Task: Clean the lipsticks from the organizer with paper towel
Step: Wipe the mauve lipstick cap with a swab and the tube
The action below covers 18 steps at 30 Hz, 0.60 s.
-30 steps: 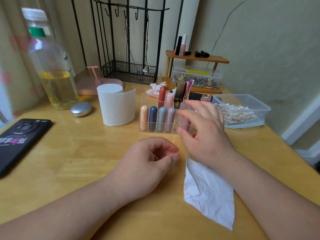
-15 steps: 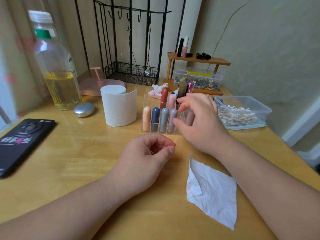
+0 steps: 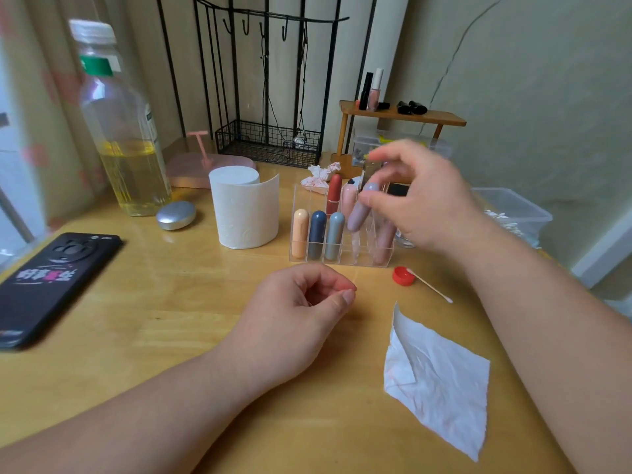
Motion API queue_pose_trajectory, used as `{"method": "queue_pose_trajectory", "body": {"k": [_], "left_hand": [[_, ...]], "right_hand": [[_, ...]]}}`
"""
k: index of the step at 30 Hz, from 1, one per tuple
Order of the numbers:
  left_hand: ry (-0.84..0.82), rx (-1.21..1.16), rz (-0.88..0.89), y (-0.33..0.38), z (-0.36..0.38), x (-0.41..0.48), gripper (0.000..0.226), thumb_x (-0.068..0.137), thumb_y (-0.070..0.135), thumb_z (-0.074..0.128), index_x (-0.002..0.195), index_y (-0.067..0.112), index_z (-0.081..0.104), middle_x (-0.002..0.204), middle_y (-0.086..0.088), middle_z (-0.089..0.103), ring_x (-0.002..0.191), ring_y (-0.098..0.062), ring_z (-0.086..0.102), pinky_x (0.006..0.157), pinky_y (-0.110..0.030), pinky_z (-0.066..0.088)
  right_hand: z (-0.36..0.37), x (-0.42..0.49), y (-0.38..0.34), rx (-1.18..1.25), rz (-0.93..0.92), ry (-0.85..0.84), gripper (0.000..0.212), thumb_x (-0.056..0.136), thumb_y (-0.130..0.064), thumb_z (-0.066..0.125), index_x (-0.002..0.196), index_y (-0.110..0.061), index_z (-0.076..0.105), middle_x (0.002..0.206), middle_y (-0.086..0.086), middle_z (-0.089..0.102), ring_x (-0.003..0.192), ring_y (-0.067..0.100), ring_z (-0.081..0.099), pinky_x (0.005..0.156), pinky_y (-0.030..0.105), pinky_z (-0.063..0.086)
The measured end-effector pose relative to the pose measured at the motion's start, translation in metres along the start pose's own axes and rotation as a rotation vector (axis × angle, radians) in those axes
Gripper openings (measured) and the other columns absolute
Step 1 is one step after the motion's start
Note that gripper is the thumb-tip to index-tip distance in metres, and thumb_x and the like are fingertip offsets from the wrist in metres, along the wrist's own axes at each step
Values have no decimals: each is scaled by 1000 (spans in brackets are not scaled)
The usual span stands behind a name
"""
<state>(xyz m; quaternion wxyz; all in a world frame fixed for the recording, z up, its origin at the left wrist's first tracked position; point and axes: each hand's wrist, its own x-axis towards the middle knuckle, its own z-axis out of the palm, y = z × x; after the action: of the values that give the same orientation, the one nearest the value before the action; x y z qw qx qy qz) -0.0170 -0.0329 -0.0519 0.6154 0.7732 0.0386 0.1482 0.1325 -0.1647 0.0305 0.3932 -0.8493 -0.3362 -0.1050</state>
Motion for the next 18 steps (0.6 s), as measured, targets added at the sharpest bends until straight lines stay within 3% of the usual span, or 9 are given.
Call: {"method": "queue_pose_trajectory", "body": {"k": [2, 4, 7, 10, 14, 18], "left_hand": [[14, -18, 3, 0, 0, 0, 8, 89, 18, 72, 81, 20, 73, 63, 10, 63, 58, -6, 54, 59, -21, 46], [39, -61, 9, 1, 0, 1, 2, 88, 18, 73, 86, 20, 72, 67, 8, 64, 59, -10, 55, 60, -25, 49], [56, -120, 23, 3, 0, 1, 20, 82, 24, 78, 100, 21, 70, 83, 0, 66, 62, -15, 54, 60, -30, 50], [24, -103, 37, 1, 1, 0, 40, 71, 36, 83, 105, 23, 68, 87, -1, 66, 63, -13, 53, 57, -25, 46], [-44, -61, 81, -1, 1, 0, 18, 80, 30, 81, 94, 20, 74, 69, -7, 64, 61, -14, 52, 60, -34, 45], [-73, -70, 101, 0, 0, 0, 17, 81, 24, 77, 97, 18, 75, 69, -3, 63, 62, -16, 50, 61, -34, 44]], "right_hand": [[-14, -1, -3, 134, -25, 141, 35, 84, -20, 78, 112, -31, 59, 87, -11, 71, 72, 12, 68, 71, 31, 56], [-25, -11, -6, 302, -13, 178, 30, 82, -16, 79, 103, -27, 61, 87, 2, 72, 69, 15, 62, 65, 31, 52], [-26, -41, -6, 467, 97, 16, 18, 84, -6, 75, 96, -12, 64, 74, 12, 71, 55, 20, 62, 52, 33, 51], [-16, -75, -2, 676, 237, -147, 23, 78, -8, 73, 96, 1, 64, 73, 19, 69, 59, 28, 65, 56, 34, 57], [-3, -96, 10, 980, 378, -221, 24, 74, -4, 68, 94, 6, 62, 79, 22, 65, 66, 27, 67, 61, 31, 60], [3, -101, 26, 1008, 406, -335, 15, 76, 0, 72, 91, 0, 68, 80, 21, 66, 69, 27, 67, 63, 34, 59]]}}
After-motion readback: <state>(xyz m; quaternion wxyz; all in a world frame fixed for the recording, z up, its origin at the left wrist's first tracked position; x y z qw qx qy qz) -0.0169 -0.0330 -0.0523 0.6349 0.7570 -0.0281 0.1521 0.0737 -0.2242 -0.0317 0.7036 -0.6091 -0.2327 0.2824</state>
